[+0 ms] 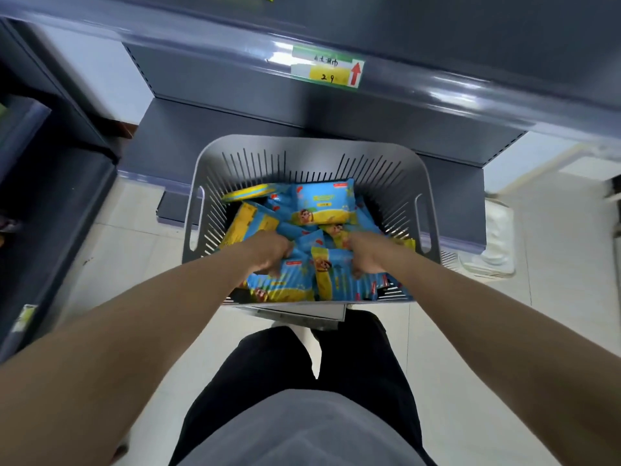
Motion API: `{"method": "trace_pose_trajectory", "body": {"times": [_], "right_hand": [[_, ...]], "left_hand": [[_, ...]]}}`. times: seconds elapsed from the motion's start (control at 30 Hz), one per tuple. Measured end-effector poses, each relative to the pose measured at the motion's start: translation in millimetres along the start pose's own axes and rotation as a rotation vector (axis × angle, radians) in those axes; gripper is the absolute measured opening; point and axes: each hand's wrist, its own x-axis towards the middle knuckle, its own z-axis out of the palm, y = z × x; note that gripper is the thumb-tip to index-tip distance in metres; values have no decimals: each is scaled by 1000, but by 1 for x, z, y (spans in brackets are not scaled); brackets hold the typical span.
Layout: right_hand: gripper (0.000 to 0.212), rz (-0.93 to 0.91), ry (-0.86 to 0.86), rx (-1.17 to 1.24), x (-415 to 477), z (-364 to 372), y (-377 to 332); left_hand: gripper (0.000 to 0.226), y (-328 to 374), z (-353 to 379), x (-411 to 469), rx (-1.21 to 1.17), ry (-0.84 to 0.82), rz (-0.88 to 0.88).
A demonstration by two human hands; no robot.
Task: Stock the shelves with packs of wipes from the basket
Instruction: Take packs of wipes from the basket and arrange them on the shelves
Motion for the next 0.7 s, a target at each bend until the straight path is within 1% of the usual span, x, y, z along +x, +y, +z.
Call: {"method": "trace_pose_trajectory", "body": {"times": [0.07, 0.1, 0.17, 0.2, 0.27, 0.37, 0.43, 0.53, 0.63, 0.7], "right_hand": [[44, -13, 25, 71, -2, -3, 4], [39, -15, 41, 116, -3, -6, 6], [23, -29, 103, 247, -7, -16, 10], [18, -46, 149, 329, -9, -23, 11], [14, -77, 269, 450, -18, -41, 12], [19, -115, 434, 444, -36, -79, 12], [12, -125, 495, 413, -45, -108, 12], [23, -138, 606, 478, -59, -158, 15], [39, -181, 716, 559, -73, -210, 21], [41, -211, 767, 630, -76, -244, 27]], "left_hand": [[27, 1, -2, 2, 19, -18, -16], [25, 1, -3, 2, 29, -28, -18], [18, 1, -4, 0, 17, -57, -9], [15, -1, -3, -2, -21, -69, 2], [20, -6, -3, -8, -141, -75, 33], [20, -8, -15, -22, -305, -5, 75], [17, -5, -35, -33, -395, 75, 97], [22, 0, -79, -53, -466, 185, 116], [19, 6, -130, -74, -380, 325, 72], [16, 10, -168, -88, -325, 390, 68]]}}
